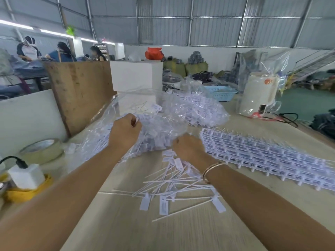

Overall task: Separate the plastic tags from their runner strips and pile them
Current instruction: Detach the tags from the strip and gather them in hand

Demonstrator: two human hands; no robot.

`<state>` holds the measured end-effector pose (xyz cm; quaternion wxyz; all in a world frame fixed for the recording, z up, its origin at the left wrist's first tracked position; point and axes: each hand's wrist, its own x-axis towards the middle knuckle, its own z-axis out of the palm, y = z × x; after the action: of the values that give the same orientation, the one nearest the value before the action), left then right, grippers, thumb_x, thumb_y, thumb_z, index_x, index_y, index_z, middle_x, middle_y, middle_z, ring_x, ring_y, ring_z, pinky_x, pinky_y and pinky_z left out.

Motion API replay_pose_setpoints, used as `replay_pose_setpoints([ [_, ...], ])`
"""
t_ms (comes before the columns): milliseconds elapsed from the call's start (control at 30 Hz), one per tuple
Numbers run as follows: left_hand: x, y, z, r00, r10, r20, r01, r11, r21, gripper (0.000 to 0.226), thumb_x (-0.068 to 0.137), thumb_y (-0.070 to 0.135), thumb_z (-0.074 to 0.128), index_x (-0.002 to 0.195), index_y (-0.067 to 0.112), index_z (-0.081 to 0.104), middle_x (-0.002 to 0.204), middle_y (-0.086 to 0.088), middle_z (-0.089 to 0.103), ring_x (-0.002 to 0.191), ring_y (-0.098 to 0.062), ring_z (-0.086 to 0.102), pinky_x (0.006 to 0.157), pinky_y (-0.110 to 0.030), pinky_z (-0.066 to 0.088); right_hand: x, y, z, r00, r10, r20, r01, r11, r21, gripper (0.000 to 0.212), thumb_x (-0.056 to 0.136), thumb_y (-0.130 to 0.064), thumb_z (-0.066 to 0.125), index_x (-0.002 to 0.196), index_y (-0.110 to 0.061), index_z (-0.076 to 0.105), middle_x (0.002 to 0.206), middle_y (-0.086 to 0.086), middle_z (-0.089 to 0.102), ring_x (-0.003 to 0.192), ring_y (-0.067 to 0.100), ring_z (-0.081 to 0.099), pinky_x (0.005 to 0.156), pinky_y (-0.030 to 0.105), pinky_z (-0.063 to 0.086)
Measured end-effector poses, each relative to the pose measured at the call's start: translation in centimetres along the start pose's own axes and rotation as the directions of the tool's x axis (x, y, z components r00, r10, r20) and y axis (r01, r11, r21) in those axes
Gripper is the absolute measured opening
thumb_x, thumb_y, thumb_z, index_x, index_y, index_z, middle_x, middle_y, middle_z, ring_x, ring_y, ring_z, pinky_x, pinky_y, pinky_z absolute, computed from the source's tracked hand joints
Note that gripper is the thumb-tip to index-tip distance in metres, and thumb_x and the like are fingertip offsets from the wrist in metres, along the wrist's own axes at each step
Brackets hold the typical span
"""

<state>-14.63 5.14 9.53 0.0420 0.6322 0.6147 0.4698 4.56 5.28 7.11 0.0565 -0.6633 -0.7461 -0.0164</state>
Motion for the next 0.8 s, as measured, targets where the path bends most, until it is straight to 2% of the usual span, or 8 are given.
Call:
replay_pose_setpoints([
  [167, -0.1, -0.2, 0.2, 1.000, 0.010, 0.013, -0.010, 1.000, 0.000, 0.037, 0.092, 0.019, 0.052, 0.060, 0.020, 0.034, 0.058, 0.002, 0.040, 0.053, -0.012, 0.037, 0.054, -0.030, 0.032, 3.4, 2.2, 3.4, 0.980, 0.018, 0.196, -0.036, 0.996, 0.084, 0.042, 0.098, -0.029, 0.032, 0.136, -0.011, 0.039, 0.142, 0.016, 0.038, 0.128, 0.039, 0.035, 0.106, 0.052, 0.029],
  [300, -0.2, -0.2, 0.4, 0.999, 0.019, 0.029, -0.019, 1.000, 0.000, 0.037, 0.092, 0.021, 0.052, 0.060, 0.021, 0.034, 0.058, 0.003, 0.040, 0.054, -0.013, 0.037, 0.056, -0.030, 0.033, 2.2, 1.1, 5.2, 0.985, -0.074, 0.155, 0.065, 0.996, 0.067, 0.054, 0.096, -0.017, 0.041, 0.145, -0.023, 0.021, 0.143, 0.018, 0.036, 0.126, 0.041, 0.037, 0.102, 0.053, 0.029],
  [433, -0.8, 0.4, 0.7, 0.998, 0.024, 0.066, -0.024, 1.000, -0.001, 0.035, 0.091, 0.021, 0.052, 0.060, 0.021, 0.036, 0.057, 0.002, 0.042, 0.055, -0.014, 0.039, 0.054, -0.030, 0.033, -0.5, -1.4, 4.6, 0.965, -0.011, 0.261, -0.033, 0.986, 0.165, 0.044, 0.098, -0.040, 0.029, 0.138, -0.021, 0.035, 0.137, 0.021, 0.043, 0.123, 0.040, 0.042, 0.100, 0.045, 0.031],
  [500, -1.3, 0.7, 0.6, 0.993, 0.049, 0.110, -0.052, 0.998, 0.023, 0.032, 0.092, 0.020, 0.051, 0.063, 0.020, 0.039, 0.059, 0.002, 0.045, 0.058, -0.017, 0.042, 0.058, -0.031, 0.035, -1.8, -2.1, 3.0, 0.958, 0.032, 0.286, -0.090, 0.977, 0.192, 0.063, 0.095, -0.057, 0.019, 0.124, -0.012, 0.054, 0.126, 0.016, 0.055, 0.117, 0.034, 0.049, 0.096, 0.040, 0.036],
  [600, -1.8, 0.6, 0.0, 0.973, 0.084, 0.216, -0.102, 0.992, 0.074, 0.022, 0.092, 0.021, 0.052, 0.070, 0.019, 0.046, 0.064, 0.003, 0.049, 0.064, -0.017, 0.047, 0.057, -0.027, 0.034, -1.6, -1.2, 1.0, 0.990, -0.045, 0.137, 0.045, 0.999, 0.002, 0.043, 0.099, -0.033, 0.026, 0.119, -0.012, 0.057, 0.126, 0.014, 0.056, 0.115, 0.035, 0.051, 0.098, 0.041, 0.041],
  [667, -2.1, 0.6, -0.5, 0.943, 0.108, 0.316, -0.140, 0.987, 0.080, 0.017, 0.090, 0.020, 0.055, 0.074, 0.021, 0.051, 0.072, 0.004, 0.054, 0.071, -0.017, 0.050, 0.058, -0.022, 0.035, -0.8, 0.4, 0.7, 0.981, -0.101, 0.165, 0.091, 0.994, 0.065, 0.037, 0.096, -0.018, 0.034, 0.128, -0.012, 0.052, 0.136, 0.014, 0.049, 0.122, 0.033, 0.047, 0.101, 0.037, 0.040],
  [733, -2.7, 0.5, -0.9, 0.898, 0.151, 0.414, -0.196, 0.978, 0.068, 0.006, 0.088, 0.019, 0.060, 0.094, 0.016, 0.060, 0.094, -0.001, 0.061, 0.090, -0.018, 0.055, 0.072, -0.024, 0.041, -0.6, 1.8, 1.1, 0.945, -0.161, 0.286, 0.132, 0.984, 0.117, 0.042, 0.098, -0.016, 0.035, 0.138, -0.016, 0.044, 0.146, 0.010, 0.038, 0.131, 0.028, 0.039, 0.107, 0.035, 0.034],
  [800, -3.6, 0.6, -1.3, 0.834, 0.233, 0.500, -0.331, 0.936, 0.117, 0.034, 0.086, 0.020, 0.065, 0.119, 0.013, 0.056, 0.119, -0.005, 0.056, 0.111, -0.021, 0.050, 0.093, -0.031, 0.039, -1.3, 2.8, 2.0, 0.927, -0.234, 0.293, 0.228, 0.972, 0.056, 0.040, 0.100, -0.018, 0.032, 0.137, -0.018, 0.047, 0.144, 0.008, 0.041, 0.129, 0.027, 0.041, 0.106, 0.039, 0.034],
])
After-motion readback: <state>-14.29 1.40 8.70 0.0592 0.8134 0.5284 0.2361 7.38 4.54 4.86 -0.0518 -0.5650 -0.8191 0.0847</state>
